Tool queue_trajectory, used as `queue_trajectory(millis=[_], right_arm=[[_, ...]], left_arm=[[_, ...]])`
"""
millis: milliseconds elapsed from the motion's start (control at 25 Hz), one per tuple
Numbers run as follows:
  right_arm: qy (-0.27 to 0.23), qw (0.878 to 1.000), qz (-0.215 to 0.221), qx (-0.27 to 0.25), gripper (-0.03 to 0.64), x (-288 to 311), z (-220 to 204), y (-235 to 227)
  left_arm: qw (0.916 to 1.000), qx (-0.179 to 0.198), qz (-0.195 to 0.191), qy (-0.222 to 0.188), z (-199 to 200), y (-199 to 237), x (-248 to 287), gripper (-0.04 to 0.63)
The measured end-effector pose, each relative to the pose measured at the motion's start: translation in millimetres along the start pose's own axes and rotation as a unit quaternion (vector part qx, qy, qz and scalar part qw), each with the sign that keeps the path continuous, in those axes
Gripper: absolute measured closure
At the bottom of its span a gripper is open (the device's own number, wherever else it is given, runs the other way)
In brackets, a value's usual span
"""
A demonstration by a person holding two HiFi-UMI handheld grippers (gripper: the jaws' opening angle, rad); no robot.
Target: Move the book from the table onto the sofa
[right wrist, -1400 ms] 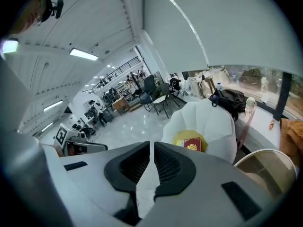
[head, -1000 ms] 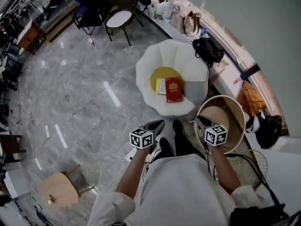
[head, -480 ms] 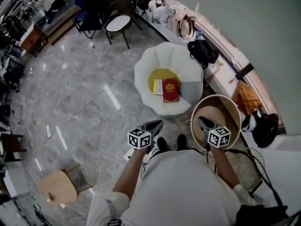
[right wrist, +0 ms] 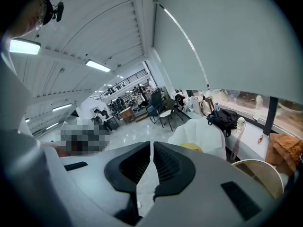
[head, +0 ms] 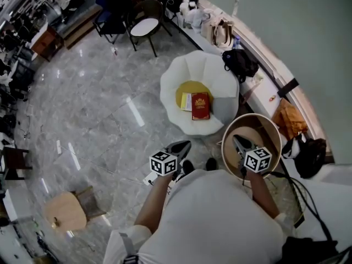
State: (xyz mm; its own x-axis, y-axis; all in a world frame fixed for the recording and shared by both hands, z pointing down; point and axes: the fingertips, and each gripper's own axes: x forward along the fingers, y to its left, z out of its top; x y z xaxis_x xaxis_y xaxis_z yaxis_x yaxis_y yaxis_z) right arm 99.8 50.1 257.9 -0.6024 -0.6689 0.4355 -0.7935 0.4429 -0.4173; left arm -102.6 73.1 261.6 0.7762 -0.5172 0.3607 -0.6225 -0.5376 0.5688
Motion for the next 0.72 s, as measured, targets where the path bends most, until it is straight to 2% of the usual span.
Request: queue_trajectory(millis=[720], right_arm=[[-0.006, 1.0, 0.015, -0.007, 0.568, 0, 15, -1]], left_arm=[[1.0, 0.002, -0.002, -0.007, 9, -8, 12, 0.594]])
